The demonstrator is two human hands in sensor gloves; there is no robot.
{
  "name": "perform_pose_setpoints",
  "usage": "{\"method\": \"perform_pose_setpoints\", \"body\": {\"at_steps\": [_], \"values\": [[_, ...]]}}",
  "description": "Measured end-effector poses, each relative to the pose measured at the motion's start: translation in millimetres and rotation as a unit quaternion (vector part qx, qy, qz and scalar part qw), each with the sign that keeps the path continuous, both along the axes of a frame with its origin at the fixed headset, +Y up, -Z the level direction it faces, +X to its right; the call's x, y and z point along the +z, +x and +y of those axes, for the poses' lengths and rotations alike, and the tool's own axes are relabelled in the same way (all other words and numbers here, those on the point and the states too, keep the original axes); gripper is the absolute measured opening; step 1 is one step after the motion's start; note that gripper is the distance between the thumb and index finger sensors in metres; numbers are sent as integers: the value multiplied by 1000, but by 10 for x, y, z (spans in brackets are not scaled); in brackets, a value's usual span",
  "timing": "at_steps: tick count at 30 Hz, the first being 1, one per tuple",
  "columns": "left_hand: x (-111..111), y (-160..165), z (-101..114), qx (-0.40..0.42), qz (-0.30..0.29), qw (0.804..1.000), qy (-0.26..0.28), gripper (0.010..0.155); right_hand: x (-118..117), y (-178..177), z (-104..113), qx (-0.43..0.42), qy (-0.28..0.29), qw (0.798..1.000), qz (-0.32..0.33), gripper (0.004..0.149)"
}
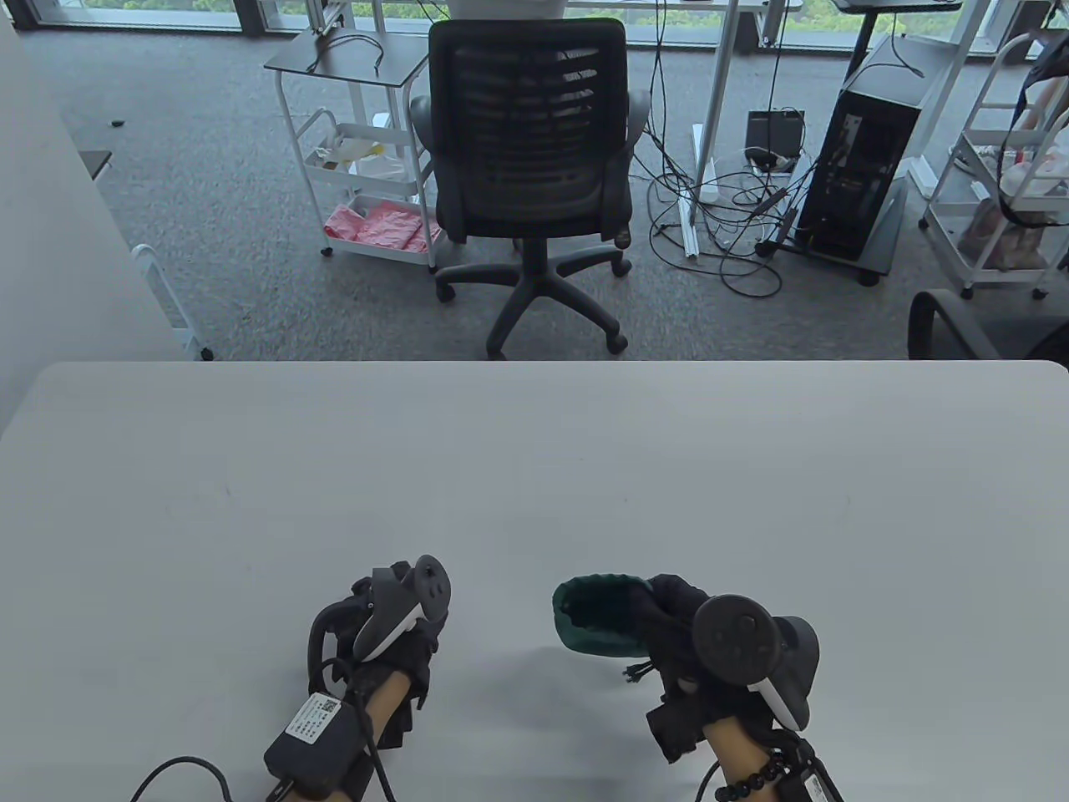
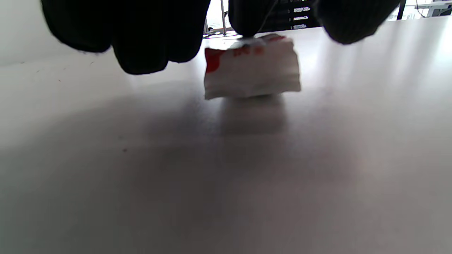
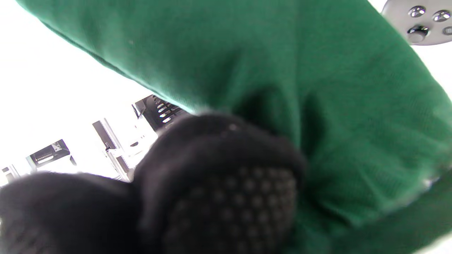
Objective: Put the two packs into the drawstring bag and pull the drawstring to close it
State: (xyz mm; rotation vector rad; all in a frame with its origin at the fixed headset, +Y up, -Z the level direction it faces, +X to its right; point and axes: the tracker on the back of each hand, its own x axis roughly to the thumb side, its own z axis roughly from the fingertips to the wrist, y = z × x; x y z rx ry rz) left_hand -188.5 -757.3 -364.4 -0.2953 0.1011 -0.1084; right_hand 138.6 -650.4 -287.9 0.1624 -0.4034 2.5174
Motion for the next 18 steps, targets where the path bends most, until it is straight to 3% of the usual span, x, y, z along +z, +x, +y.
{"method": "perform_pose_setpoints", "body": {"at_steps": [8, 18], "values": [[-1, 87, -92, -47, -23, 999, 10, 75, -27, 50, -28, 13, 1, 1000, -14, 42], [-7, 89, -78, -45, -4, 999, 10, 68, -31, 104, -32, 7, 0, 1000, -23, 41]]}}
